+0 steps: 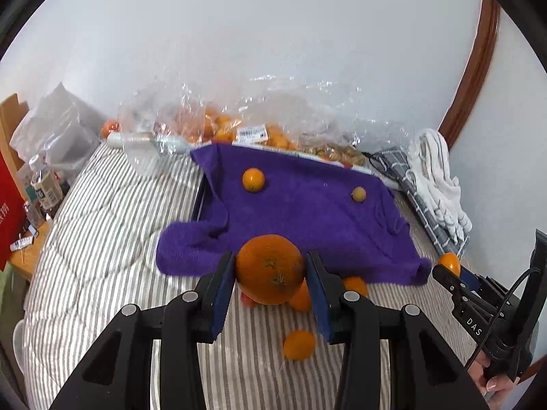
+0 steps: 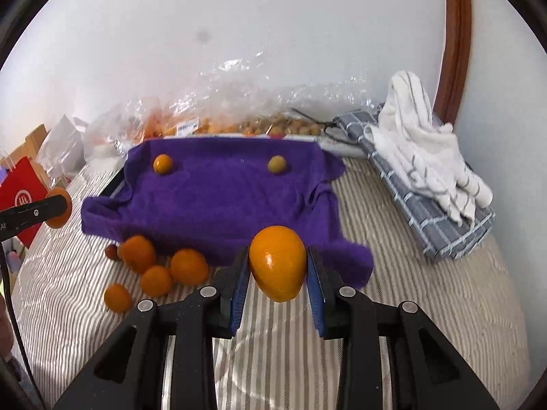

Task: Organize fruits
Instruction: 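Carry both held oranges onto the purple towel with both grippers, then open both grippers to release the oranges on the towel and withdraw, then grasp a large orange beside the towel with the right gripper, then grasp the small red fruit with the left gripper while the right gripper holds its orange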

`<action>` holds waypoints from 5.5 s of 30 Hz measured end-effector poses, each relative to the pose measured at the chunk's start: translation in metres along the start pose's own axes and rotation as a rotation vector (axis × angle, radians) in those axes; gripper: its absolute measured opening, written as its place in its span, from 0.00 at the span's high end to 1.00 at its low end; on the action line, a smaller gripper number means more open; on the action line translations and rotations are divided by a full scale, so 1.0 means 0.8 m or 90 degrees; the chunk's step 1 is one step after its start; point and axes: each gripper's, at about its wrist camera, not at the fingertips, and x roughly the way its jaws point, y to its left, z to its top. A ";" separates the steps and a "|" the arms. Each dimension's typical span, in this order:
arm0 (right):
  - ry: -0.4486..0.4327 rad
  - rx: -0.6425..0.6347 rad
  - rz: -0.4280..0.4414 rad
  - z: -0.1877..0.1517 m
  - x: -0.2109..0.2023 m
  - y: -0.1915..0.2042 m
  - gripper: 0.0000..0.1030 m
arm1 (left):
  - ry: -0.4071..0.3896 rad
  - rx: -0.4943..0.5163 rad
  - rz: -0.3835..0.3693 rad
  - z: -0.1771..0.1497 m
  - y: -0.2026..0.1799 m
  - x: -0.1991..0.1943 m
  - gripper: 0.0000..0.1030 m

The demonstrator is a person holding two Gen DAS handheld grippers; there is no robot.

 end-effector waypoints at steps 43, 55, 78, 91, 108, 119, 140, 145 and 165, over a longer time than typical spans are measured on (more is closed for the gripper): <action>0.088 -0.013 0.016 0.099 0.192 -0.004 0.69 | 0.093 0.019 0.058 0.083 0.012 0.196 0.62; 0.128 -0.026 0.015 0.086 0.221 -0.002 0.69 | 0.131 0.023 0.071 0.069 0.010 0.218 0.62; 0.032 -0.059 0.034 0.101 0.118 0.026 0.28 | 0.036 0.066 0.075 0.080 -0.019 0.118 0.40; 0.067 -0.064 0.059 0.016 0.056 0.060 0.51 | 0.012 0.044 0.063 -0.007 0.044 0.026 0.40; 0.146 0.058 0.132 -0.004 0.114 0.072 0.51 | 0.046 0.017 0.096 -0.090 0.087 0.035 0.40; 0.126 0.059 0.104 -0.011 0.093 0.050 0.63 | 0.072 0.015 0.094 -0.098 0.083 0.057 0.40; 0.083 -0.030 0.033 -0.054 0.089 0.026 0.61 | 0.065 0.056 0.111 -0.108 0.073 0.060 0.35; 0.082 -0.025 0.035 -0.054 0.090 0.027 0.61 | 0.066 0.059 0.119 -0.109 0.070 0.061 0.34; 0.063 -0.021 0.036 -0.063 0.062 0.006 0.62 | 0.101 0.122 0.073 -0.074 0.006 0.078 0.56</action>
